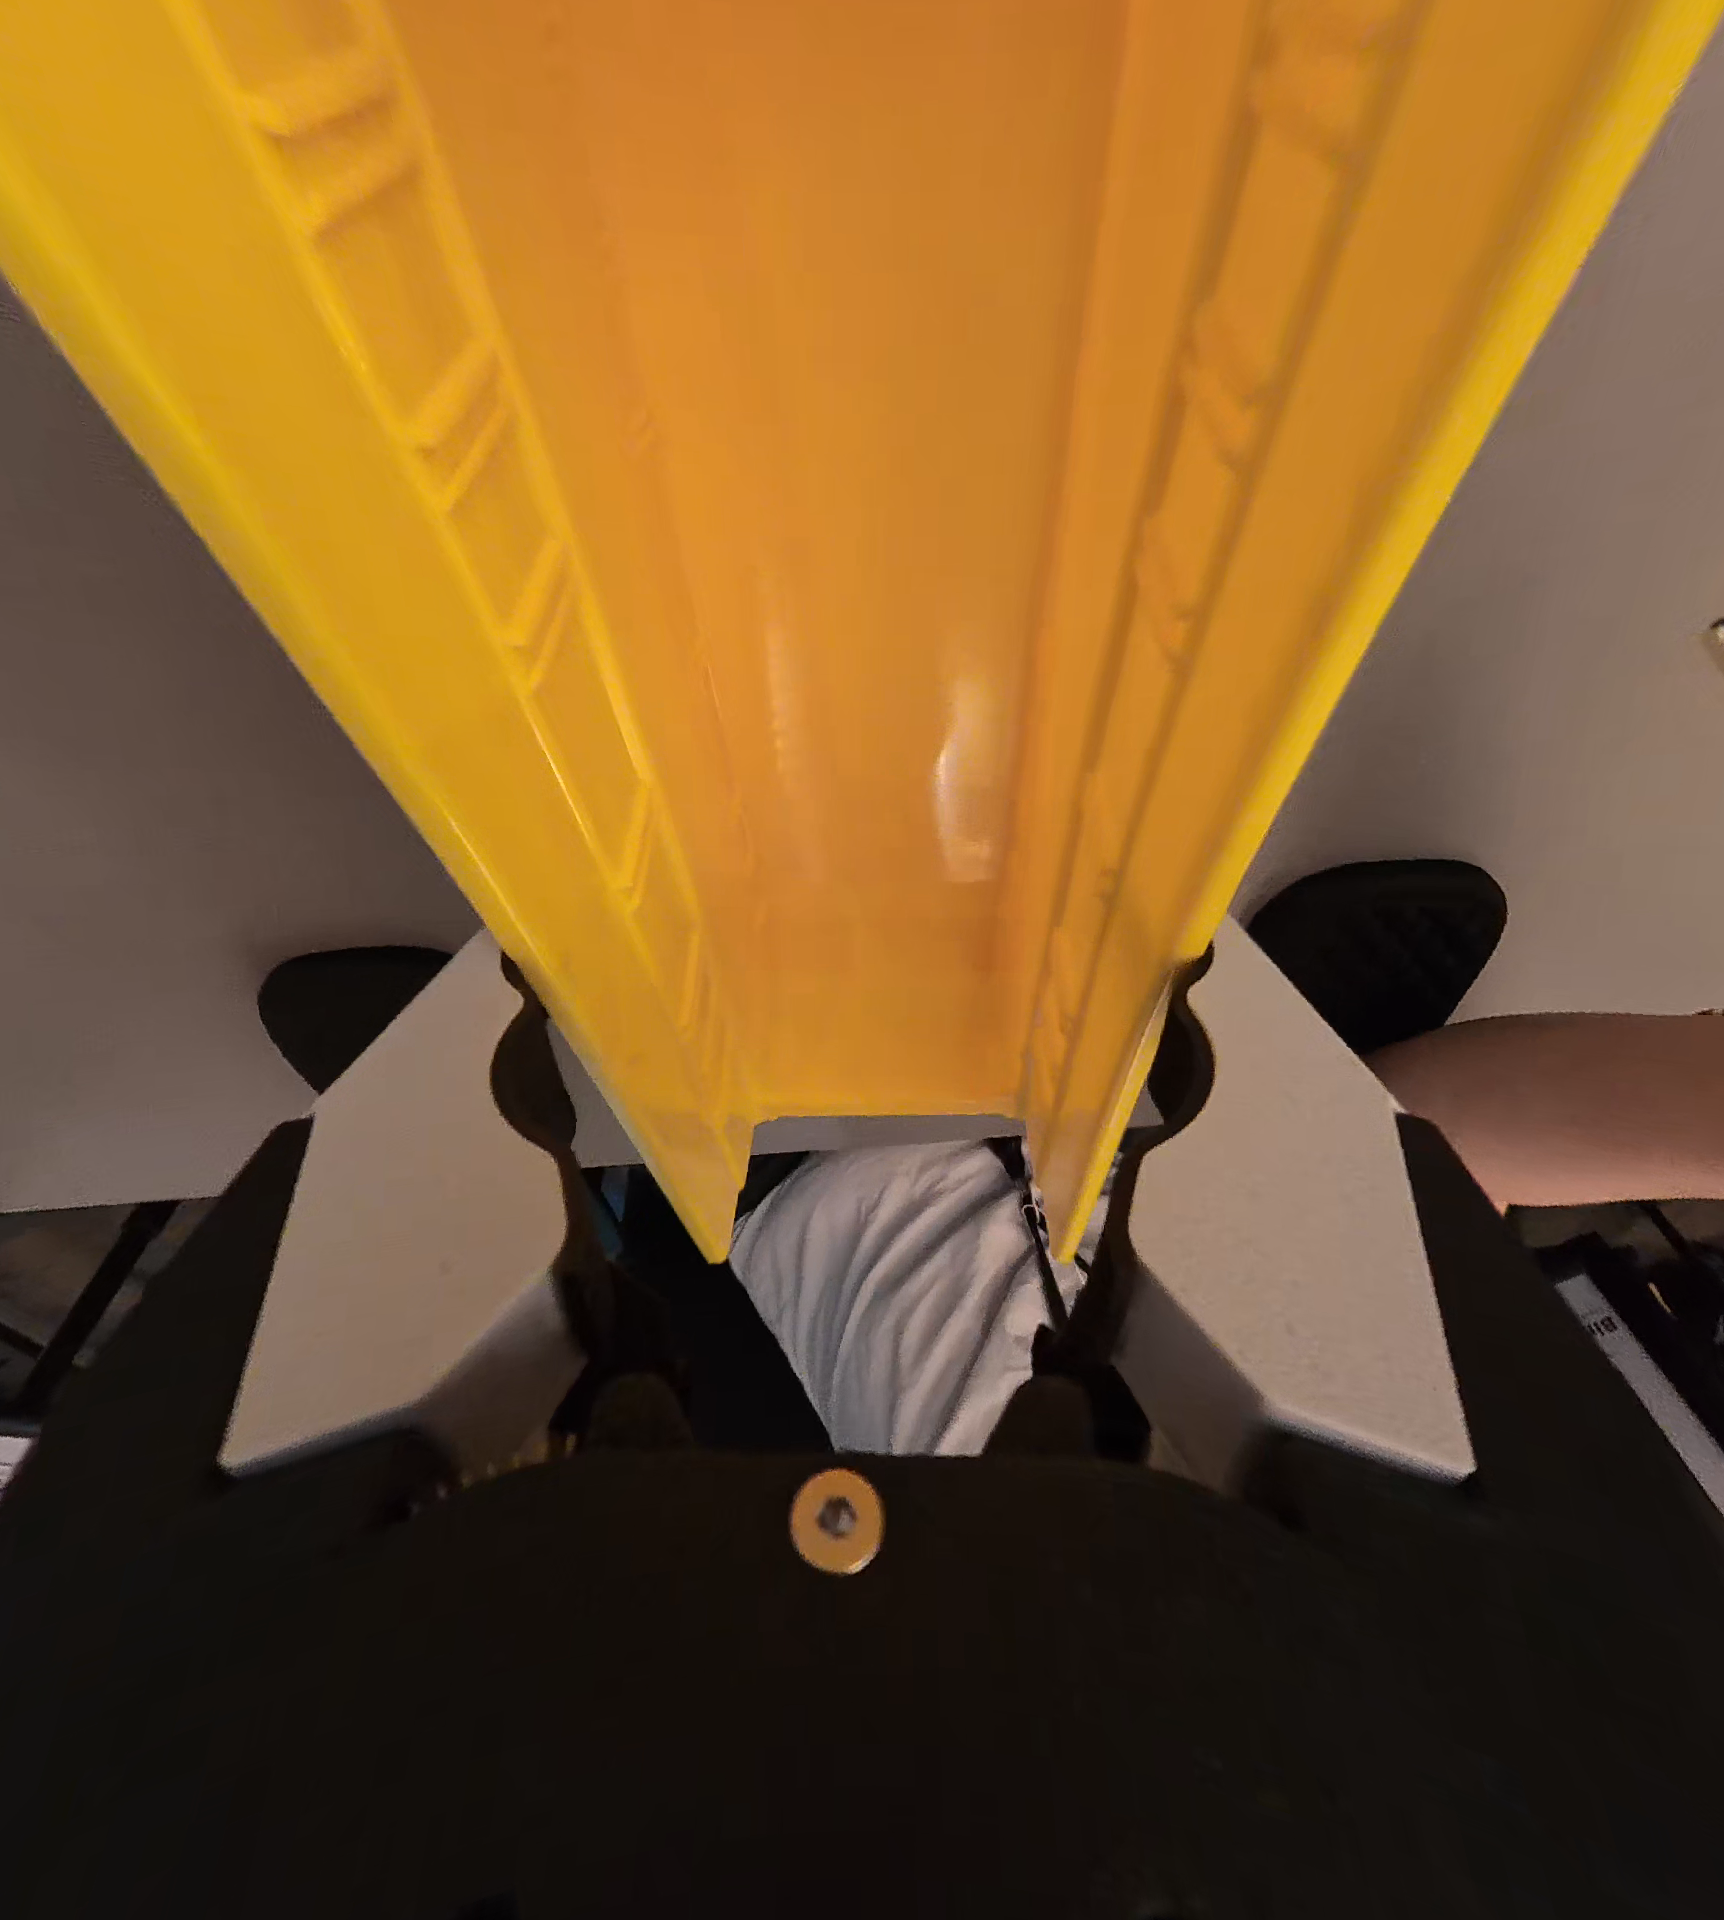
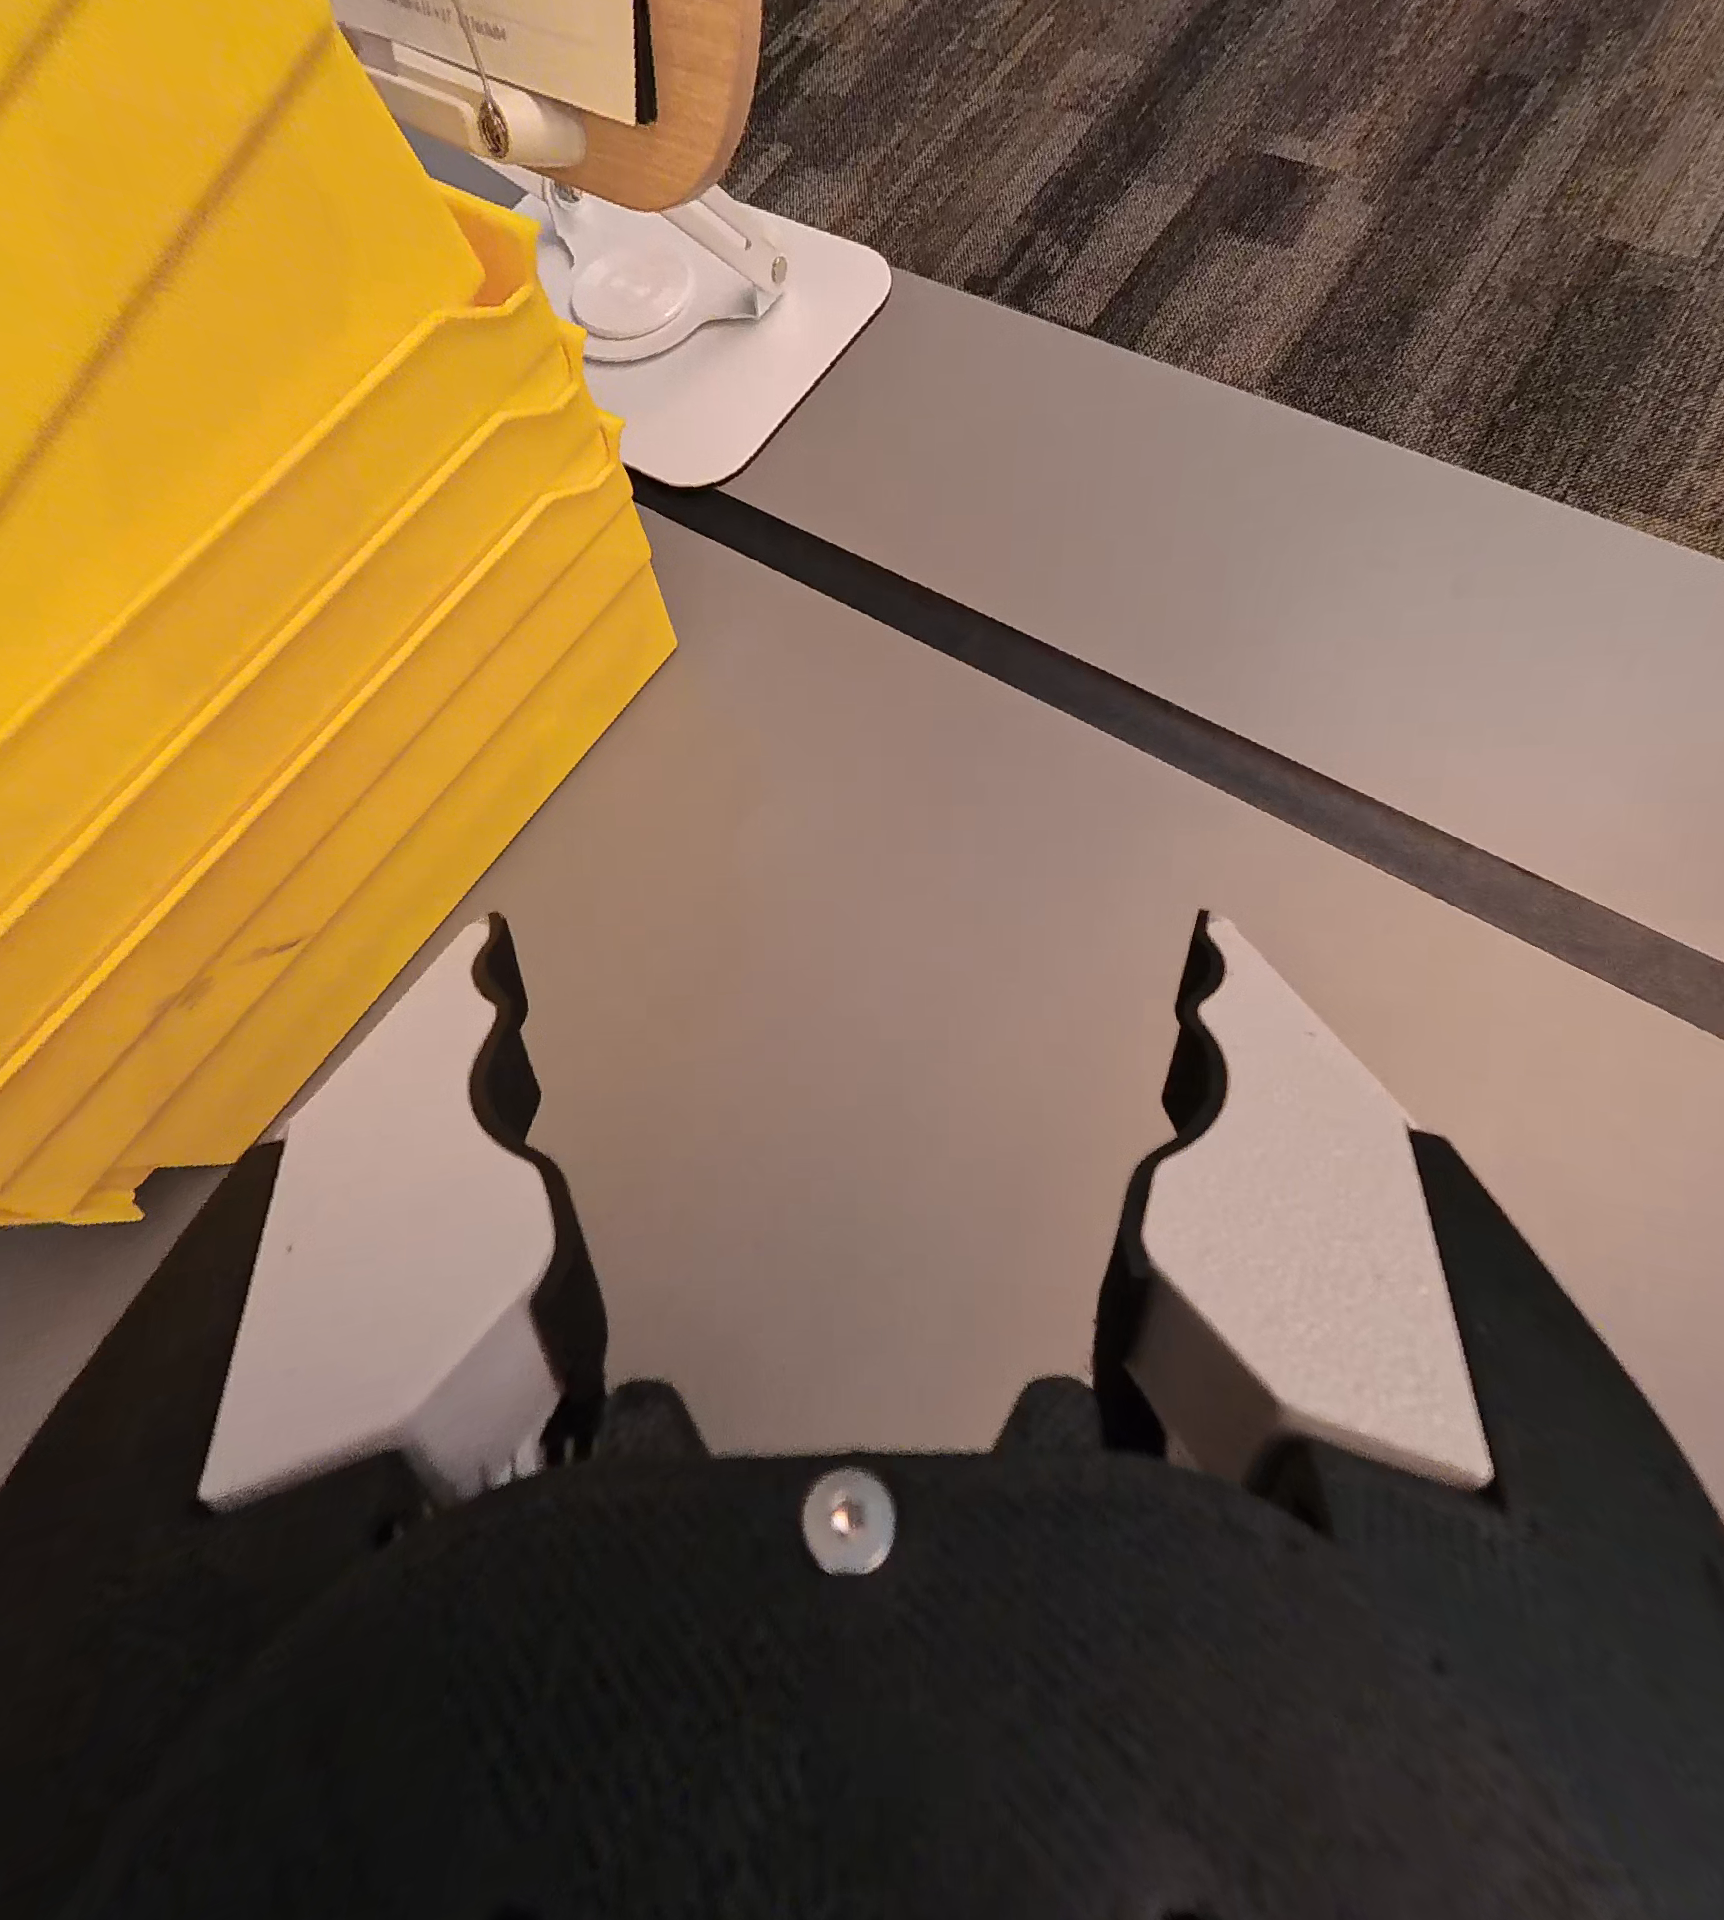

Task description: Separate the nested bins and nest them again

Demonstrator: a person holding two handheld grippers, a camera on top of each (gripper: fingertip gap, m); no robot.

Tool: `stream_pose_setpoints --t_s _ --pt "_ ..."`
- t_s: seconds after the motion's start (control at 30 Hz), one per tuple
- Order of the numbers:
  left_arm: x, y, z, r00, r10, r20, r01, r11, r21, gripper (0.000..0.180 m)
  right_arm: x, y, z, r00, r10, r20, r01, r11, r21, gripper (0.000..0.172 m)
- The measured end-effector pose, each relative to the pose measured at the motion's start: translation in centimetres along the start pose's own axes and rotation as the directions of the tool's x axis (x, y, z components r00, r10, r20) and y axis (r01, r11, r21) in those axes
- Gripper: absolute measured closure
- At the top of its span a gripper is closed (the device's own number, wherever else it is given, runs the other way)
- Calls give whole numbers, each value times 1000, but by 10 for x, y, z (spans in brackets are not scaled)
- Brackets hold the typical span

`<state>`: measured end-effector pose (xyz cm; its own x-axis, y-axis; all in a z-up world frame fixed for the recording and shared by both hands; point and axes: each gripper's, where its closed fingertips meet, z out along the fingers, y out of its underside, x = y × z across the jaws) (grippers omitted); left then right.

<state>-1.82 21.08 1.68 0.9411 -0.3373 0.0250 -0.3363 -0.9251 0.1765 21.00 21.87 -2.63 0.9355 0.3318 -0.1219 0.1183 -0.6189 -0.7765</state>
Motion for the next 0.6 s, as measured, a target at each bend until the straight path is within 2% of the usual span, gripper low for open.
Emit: stream_pose_setpoints --t_s 0.33,0.6 --pt "0 -17 19 1000 6 8 -6 1000 3 61 0 4 5 1000 -1 -1 1 1000 -21 47" --pt "0 -18 23 1000 22 -12 -22 1000 -10 53 1 10 12 1000 -1 -2 1 999 -54 47"
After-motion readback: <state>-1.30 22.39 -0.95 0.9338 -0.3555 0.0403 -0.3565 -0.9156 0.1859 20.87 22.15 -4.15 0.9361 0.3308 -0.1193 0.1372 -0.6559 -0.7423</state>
